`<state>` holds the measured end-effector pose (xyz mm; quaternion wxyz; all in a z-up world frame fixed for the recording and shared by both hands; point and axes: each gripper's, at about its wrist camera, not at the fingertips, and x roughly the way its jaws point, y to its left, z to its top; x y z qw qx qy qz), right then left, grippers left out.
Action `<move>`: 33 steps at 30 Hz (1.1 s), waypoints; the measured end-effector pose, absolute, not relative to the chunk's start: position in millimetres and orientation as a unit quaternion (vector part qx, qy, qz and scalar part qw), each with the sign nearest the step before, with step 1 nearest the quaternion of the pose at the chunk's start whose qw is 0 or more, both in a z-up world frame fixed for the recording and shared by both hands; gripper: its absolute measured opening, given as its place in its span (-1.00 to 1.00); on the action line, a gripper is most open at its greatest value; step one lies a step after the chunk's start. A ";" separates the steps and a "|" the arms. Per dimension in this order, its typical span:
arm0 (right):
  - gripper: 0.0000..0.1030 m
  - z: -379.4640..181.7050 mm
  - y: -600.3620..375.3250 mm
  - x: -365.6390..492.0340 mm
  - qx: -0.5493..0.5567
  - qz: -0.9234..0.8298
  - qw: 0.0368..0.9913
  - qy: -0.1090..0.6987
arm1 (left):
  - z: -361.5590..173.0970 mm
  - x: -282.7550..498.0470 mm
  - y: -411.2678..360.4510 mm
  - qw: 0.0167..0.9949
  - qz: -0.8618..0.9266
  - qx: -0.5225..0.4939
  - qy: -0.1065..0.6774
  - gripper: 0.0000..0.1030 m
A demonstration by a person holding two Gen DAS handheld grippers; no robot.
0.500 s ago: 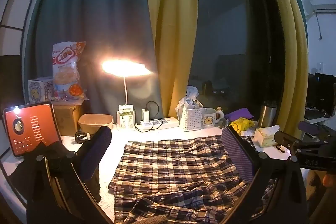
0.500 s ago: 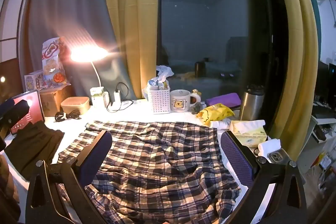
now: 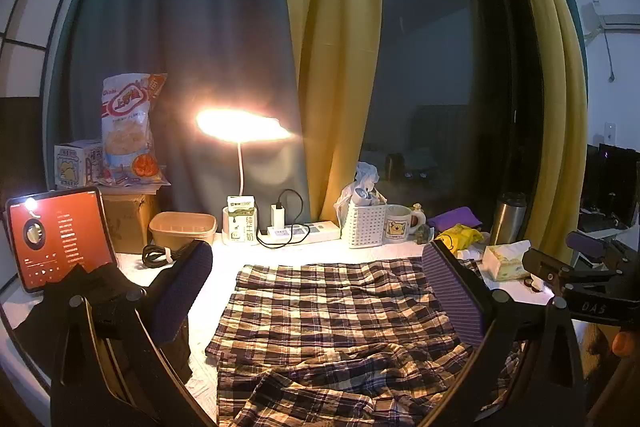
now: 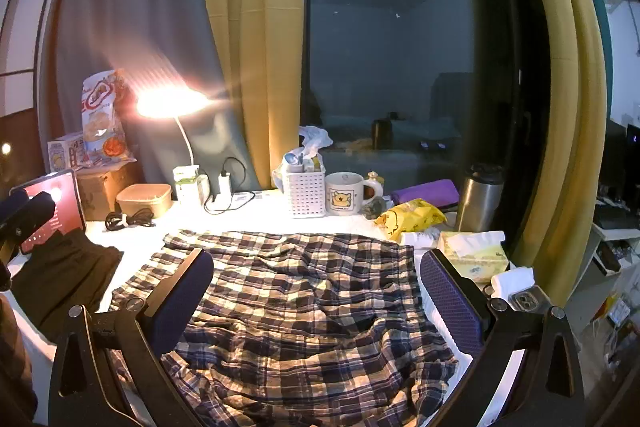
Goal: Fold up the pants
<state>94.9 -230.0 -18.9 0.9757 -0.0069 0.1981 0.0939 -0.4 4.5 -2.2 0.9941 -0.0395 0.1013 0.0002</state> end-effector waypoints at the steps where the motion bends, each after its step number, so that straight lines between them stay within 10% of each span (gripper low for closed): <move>1: 1.00 -18.9 -229.8 94.9 -0.006 0.094 0.976 0.198 | -2.3 -0.3 4.6 0.994 0.001 -0.040 0.101 1.00; 33: 1.00 -19.7 -232.8 93.8 -0.005 0.091 0.975 0.202 | -3.7 -2.8 7.3 0.994 0.003 -0.039 0.101 1.00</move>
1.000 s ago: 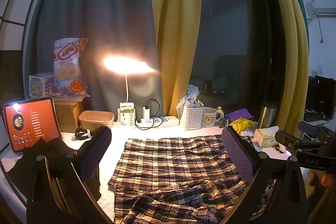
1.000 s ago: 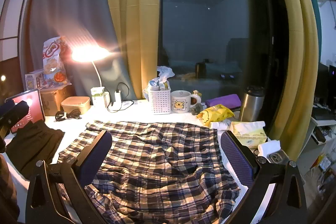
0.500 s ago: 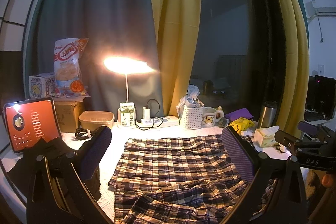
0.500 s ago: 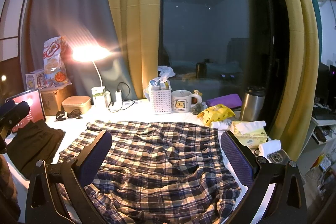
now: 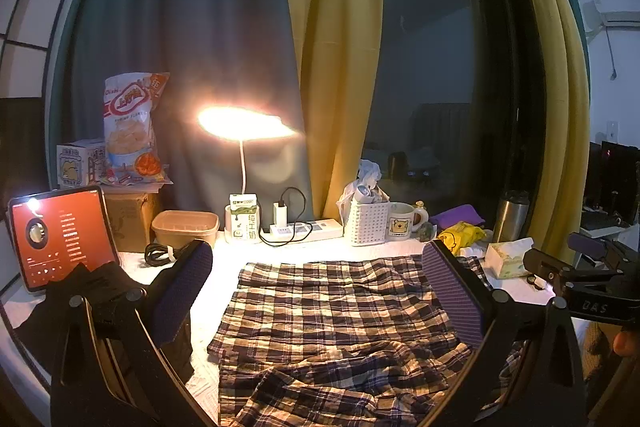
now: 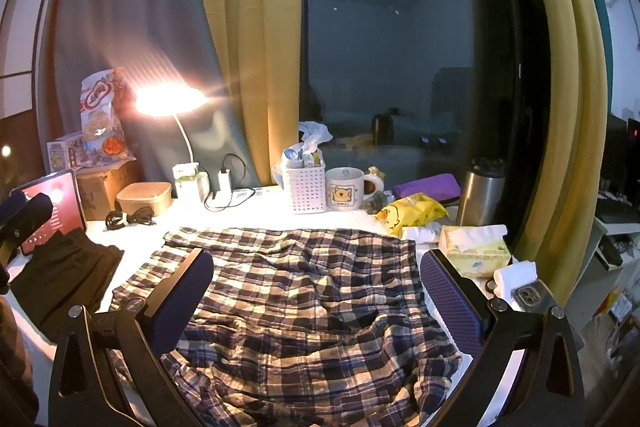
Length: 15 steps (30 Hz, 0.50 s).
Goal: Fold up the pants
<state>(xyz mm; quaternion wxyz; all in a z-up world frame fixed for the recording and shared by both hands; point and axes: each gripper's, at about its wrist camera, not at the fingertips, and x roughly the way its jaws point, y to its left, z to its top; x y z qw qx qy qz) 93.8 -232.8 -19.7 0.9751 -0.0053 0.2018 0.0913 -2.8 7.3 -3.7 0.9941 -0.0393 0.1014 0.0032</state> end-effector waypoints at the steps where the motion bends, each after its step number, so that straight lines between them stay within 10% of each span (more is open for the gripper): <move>1: 1.00 -19.6 -233.3 93.0 -0.004 0.090 0.975 0.202 | -3.9 -2.9 7.4 0.994 0.003 -0.039 0.102 1.00; 15: 1.00 -24.2 -229.4 95.7 -0.010 0.093 0.974 0.206 | -5.3 -3.4 8.7 0.994 0.003 -0.042 0.103 1.00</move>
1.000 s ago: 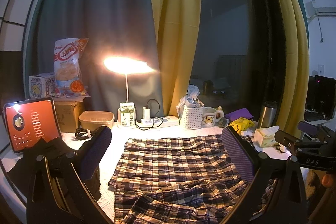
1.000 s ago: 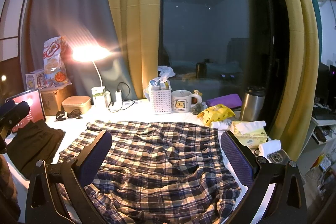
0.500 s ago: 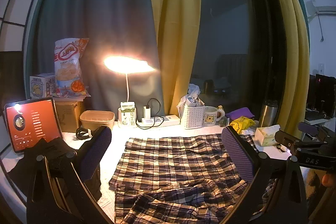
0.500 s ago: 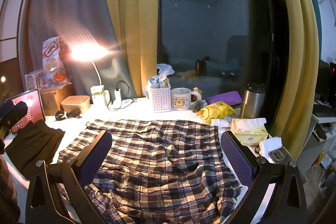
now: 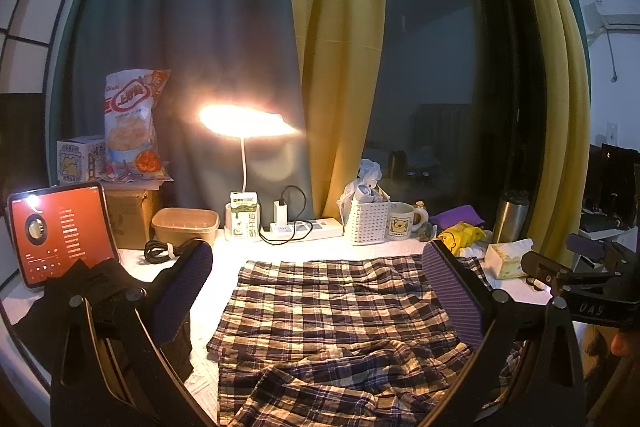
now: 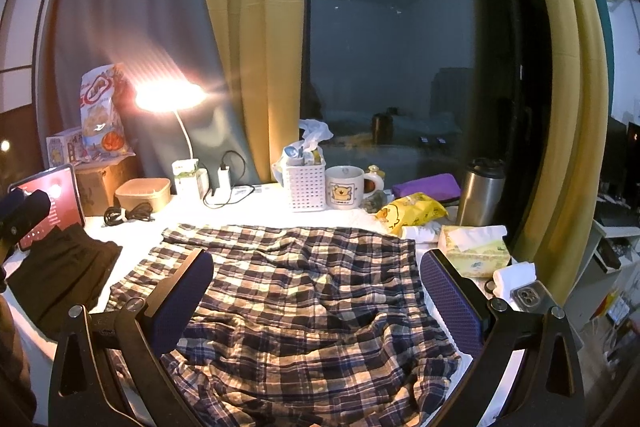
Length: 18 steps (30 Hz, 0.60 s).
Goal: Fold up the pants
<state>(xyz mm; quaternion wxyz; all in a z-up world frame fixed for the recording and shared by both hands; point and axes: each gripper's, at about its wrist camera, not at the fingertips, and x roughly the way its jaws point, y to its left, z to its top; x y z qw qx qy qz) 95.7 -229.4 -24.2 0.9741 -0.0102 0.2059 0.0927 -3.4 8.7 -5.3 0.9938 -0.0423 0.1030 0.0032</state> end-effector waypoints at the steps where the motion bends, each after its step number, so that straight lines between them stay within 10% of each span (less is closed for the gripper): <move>1: 1.00 -24.6 -228.4 95.7 -0.011 0.093 0.974 0.206 | -5.5 -3.7 8.7 0.994 0.003 -0.042 0.103 1.00; 18: 1.00 -26.0 -227.3 96.3 -0.014 0.093 0.973 0.209 | -6.5 -2.3 10.4 0.993 0.007 -0.050 0.106 1.00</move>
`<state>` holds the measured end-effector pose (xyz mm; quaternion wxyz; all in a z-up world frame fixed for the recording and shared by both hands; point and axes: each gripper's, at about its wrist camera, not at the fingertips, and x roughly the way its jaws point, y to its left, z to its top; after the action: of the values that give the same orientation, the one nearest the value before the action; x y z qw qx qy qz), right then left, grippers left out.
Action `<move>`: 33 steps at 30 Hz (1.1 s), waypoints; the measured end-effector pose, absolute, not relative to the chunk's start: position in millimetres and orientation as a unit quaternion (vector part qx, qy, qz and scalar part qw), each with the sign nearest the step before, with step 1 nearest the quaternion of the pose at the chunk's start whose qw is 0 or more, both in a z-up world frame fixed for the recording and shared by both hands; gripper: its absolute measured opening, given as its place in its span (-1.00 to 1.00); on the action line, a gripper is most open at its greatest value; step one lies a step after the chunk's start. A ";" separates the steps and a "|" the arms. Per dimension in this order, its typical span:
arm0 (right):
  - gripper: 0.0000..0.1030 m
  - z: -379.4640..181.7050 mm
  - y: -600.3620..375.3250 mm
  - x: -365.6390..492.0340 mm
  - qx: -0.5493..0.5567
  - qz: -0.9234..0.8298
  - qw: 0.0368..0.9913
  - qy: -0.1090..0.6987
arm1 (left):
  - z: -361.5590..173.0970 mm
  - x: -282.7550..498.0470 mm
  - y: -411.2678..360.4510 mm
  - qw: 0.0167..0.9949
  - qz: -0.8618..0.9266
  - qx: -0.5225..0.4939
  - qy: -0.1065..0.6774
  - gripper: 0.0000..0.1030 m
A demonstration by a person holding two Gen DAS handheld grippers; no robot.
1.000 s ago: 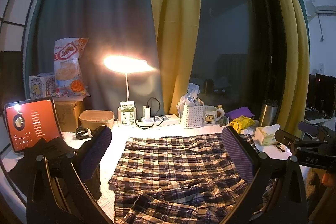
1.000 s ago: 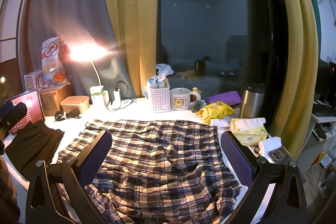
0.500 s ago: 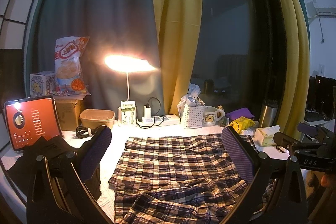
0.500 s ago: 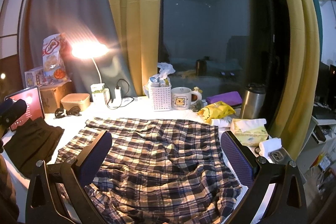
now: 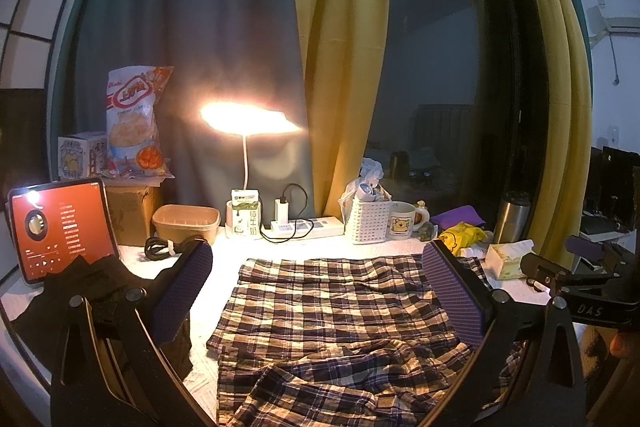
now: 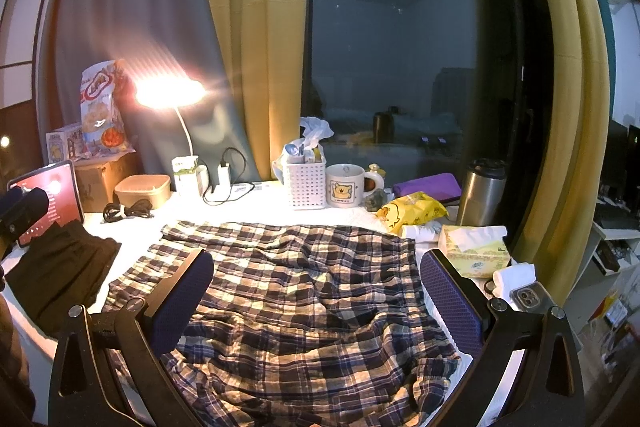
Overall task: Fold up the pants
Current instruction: 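Grasp the plaid pants hem with the left gripper while the right gripper grasps the other hem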
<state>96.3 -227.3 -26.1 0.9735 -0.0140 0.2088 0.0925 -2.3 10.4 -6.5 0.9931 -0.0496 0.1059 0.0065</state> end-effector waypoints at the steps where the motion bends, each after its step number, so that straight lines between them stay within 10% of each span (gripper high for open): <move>1: 1.00 -26.9 -227.5 97.1 -0.013 0.093 0.973 0.211 | -6.9 -1.9 10.8 0.993 0.007 -0.051 0.107 1.00; 33: 0.91 -97.2 -291.1 271.6 -0.049 0.076 0.937 0.338 | -93.6 195.5 74.2 0.945 -0.009 -0.040 0.324 1.00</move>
<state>271.6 -291.1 -97.2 0.9367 -0.0495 0.3383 0.0761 195.5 74.2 -93.6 0.9450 -0.0404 0.3244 -0.0088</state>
